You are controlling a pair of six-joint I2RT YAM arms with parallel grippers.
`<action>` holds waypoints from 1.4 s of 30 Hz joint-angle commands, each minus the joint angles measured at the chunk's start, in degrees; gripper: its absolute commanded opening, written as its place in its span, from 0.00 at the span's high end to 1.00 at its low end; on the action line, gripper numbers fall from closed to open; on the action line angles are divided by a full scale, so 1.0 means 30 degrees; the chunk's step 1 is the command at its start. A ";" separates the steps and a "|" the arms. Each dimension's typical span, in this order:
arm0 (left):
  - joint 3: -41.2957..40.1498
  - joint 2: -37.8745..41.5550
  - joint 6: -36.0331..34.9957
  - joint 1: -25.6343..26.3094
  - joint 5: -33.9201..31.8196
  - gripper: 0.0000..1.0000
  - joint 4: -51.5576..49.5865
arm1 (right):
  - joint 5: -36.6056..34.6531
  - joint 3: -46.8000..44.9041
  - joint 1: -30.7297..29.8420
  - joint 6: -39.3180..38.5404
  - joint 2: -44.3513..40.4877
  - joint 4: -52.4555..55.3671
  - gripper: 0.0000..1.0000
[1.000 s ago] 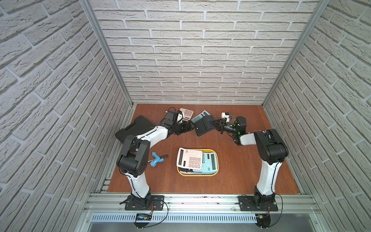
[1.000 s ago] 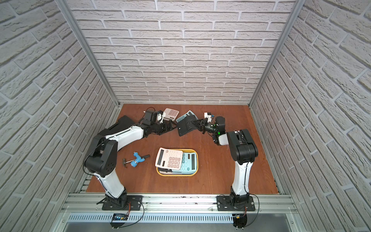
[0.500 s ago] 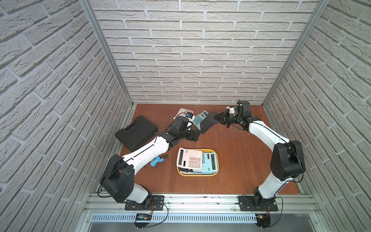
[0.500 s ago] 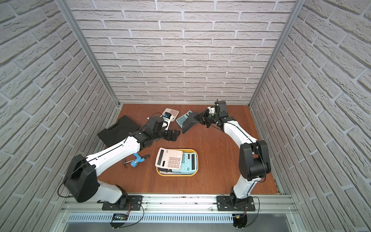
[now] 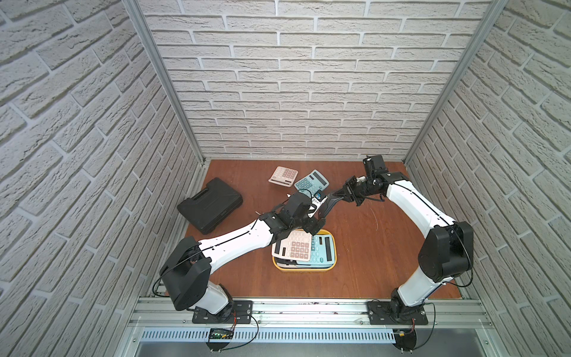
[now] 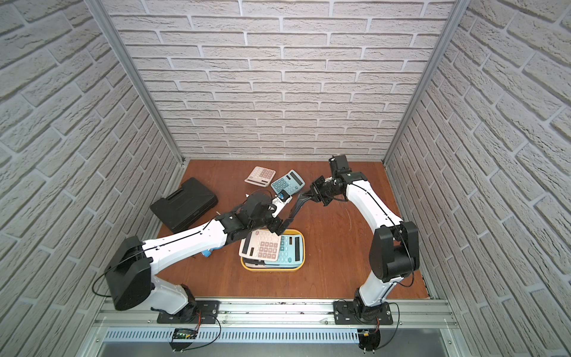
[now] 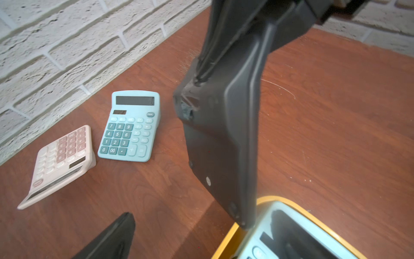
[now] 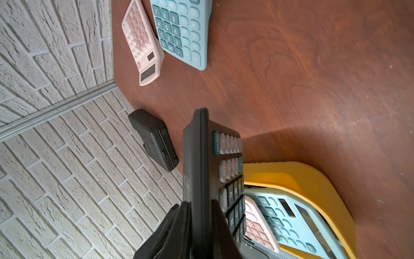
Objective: Put the calculator in the storage box
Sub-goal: Pick up the calculator from the center of the board.
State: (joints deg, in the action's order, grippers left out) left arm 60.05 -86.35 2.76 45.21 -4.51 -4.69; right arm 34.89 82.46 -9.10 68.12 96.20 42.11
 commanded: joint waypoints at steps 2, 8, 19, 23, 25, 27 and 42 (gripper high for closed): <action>0.1222 -0.0762 -0.0707 0.0335 -0.0390 0.02 0.0379 | -0.0173 0.0782 -0.0173 0.0694 -0.0867 0.0297 0.97; 0.2365 -0.2308 -0.0746 0.0991 -0.1352 0.08 -0.0221 | -0.0059 0.0792 -0.0283 0.1137 -0.0817 0.0149 0.97; 0.3330 -0.3533 -0.0864 0.1372 -0.4296 0.54 -0.0244 | -0.0001 0.0906 -0.0335 0.1954 -0.0781 -0.0060 0.97; 0.3374 -0.3359 -0.0834 0.1377 -0.4647 0.75 -0.0167 | 0.0043 0.1093 -0.0311 0.2108 -0.0589 -0.0165 0.97; 0.3452 -0.3380 -0.0848 0.1377 -0.4817 0.82 -0.0217 | 0.0218 0.1042 -0.0318 0.2248 -0.0544 -0.0618 0.97; 0.3559 -0.3385 -0.0814 0.1368 -0.5035 0.89 -0.0257 | 0.0379 0.0839 -0.0320 0.2399 -0.0646 -0.1361 0.97; 0.4013 -0.2432 0.3006 -0.2888 0.2526 1.00 -0.2184 | -0.0917 -0.0767 0.1885 -0.3535 -0.3499 -0.3575 0.09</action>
State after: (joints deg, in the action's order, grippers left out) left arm 70.37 -96.75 7.66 39.13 -6.09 -11.33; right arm 33.43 82.04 -6.15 65.71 91.09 36.03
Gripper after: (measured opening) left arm 0.185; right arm 0.905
